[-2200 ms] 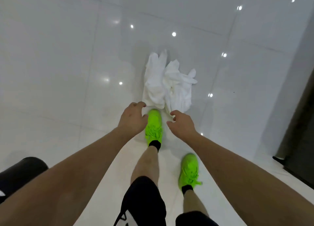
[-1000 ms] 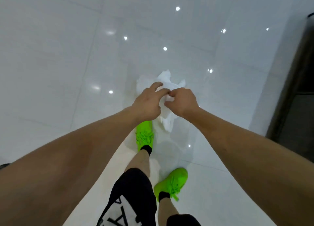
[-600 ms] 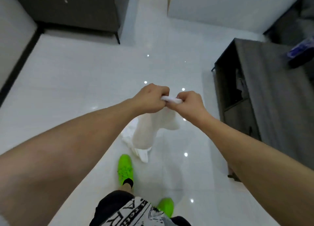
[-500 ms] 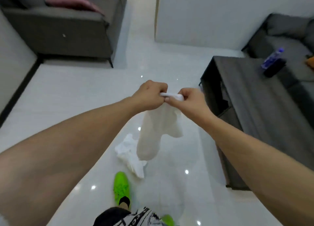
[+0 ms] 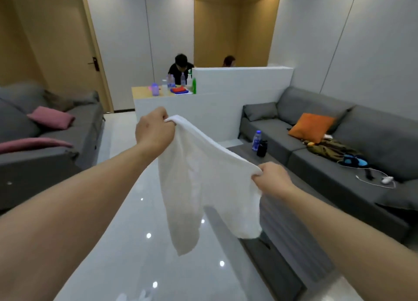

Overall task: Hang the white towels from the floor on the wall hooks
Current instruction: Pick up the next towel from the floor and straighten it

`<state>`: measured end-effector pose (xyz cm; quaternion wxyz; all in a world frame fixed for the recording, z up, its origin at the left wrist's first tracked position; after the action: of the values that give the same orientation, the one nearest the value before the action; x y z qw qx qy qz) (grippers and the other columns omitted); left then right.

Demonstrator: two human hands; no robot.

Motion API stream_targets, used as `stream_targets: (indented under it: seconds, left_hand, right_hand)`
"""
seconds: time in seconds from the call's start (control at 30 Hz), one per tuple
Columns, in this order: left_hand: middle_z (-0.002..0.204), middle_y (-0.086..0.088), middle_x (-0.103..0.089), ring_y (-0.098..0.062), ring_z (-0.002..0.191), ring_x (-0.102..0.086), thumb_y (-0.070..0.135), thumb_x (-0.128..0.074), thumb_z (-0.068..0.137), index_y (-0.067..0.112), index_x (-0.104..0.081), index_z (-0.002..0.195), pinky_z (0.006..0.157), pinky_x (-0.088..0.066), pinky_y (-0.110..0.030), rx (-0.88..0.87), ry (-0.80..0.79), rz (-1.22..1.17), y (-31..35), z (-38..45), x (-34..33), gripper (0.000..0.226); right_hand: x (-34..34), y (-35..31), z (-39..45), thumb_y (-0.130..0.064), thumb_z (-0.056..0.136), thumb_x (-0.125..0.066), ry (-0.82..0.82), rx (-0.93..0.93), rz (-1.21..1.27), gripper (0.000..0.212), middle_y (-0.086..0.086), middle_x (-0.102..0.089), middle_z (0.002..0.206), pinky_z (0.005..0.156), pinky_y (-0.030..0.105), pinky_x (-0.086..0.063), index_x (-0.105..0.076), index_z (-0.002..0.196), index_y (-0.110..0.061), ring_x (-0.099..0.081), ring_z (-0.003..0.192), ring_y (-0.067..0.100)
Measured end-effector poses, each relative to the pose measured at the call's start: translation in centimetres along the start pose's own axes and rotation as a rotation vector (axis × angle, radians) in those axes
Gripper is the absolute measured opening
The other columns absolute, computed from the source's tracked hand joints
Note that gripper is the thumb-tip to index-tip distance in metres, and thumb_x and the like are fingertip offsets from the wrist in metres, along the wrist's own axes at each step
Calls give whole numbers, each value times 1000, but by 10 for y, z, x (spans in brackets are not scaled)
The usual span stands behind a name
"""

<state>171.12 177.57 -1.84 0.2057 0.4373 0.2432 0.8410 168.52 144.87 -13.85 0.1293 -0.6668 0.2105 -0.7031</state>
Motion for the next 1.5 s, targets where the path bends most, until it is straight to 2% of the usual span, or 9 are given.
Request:
stream_targets:
  seconds: [0.17,0.23,0.3,0.4,0.67,0.93,1.17,1.37,1.5]
  left_hand:
    - [122,-2,-55,-24,108,-54,27,-77,76,22,-53,120,87,-46,-33,54,-550,-112,43,-8,-106,50]
    - [125,6,-53,-16,112,-54,36,-86,68,26,-47,132,92,-46,-30,-3,-851,-283,84,-36,-158,75]
    - [115,8,-64,-14,105,-62,33,-85,69,29,-56,124,91,-53,-34,-74,-963,-393,121,-49,-199,63]
    - [94,2,-73,-14,87,-67,25,-72,81,21,-73,100,78,-55,-31,-132,-864,-461,151,-21,-238,19]
    - [69,5,-64,-14,71,-58,26,-57,71,23,-71,72,59,-44,-23,-59,-668,-503,159,100,-294,14]
    - [98,3,-68,-12,91,-64,21,-69,79,28,-67,99,71,-52,-26,-266,-838,-483,197,135,-350,21]
    - [91,-7,-72,-21,91,-68,20,-67,79,18,-73,88,77,-60,-43,-232,-764,-513,237,157,-378,11]
    - [76,3,-61,-18,78,-57,29,-60,92,21,-65,78,65,-46,-30,-217,-525,-460,283,175,-386,17]
    - [94,0,-65,-17,88,-61,27,-57,95,27,-66,99,75,-53,-33,-238,-497,-460,324,170,-394,10]
  right_hand:
    - [59,16,30,-13,85,-59,139,-5,275,14,8,-70,91,78,38,-55,-73,86,-16,-65,89,25]
    - [78,-7,42,-13,84,-59,166,81,352,16,5,-70,87,68,32,-54,-74,87,-18,-65,82,21]
    - [93,-29,58,-15,81,-63,165,177,243,13,1,-70,83,62,27,-50,-74,85,-20,-64,76,17]
    - [111,-29,91,-19,76,-67,173,183,-54,10,1,-71,88,68,31,-53,-72,81,-25,-65,82,21]
    - [133,70,176,-8,82,-52,74,-128,-300,14,7,-60,73,52,30,-42,-61,72,-11,-60,71,27]
    - [165,28,263,-20,87,-63,251,19,373,26,-16,-58,53,57,24,-42,-65,61,-22,-54,62,9]
    - [157,54,305,-24,98,-47,282,-3,504,25,11,-60,83,68,40,-49,-59,85,-6,-55,76,24]
    - [171,108,327,-25,101,-51,203,27,900,29,26,-68,97,70,44,-52,-66,105,0,-63,80,33]
    - [193,124,337,-31,100,-56,142,143,1006,35,25,-70,105,88,53,-56,-69,105,1,-68,97,38]
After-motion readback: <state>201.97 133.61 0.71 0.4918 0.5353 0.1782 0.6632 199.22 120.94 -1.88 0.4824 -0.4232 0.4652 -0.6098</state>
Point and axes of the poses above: each hand's wrist, its own z-axis towards the middle knuckle, its own x-axis out of the back of the hand, y = z × x, the point moved 8 cm from there along z, towards the middle knuckle
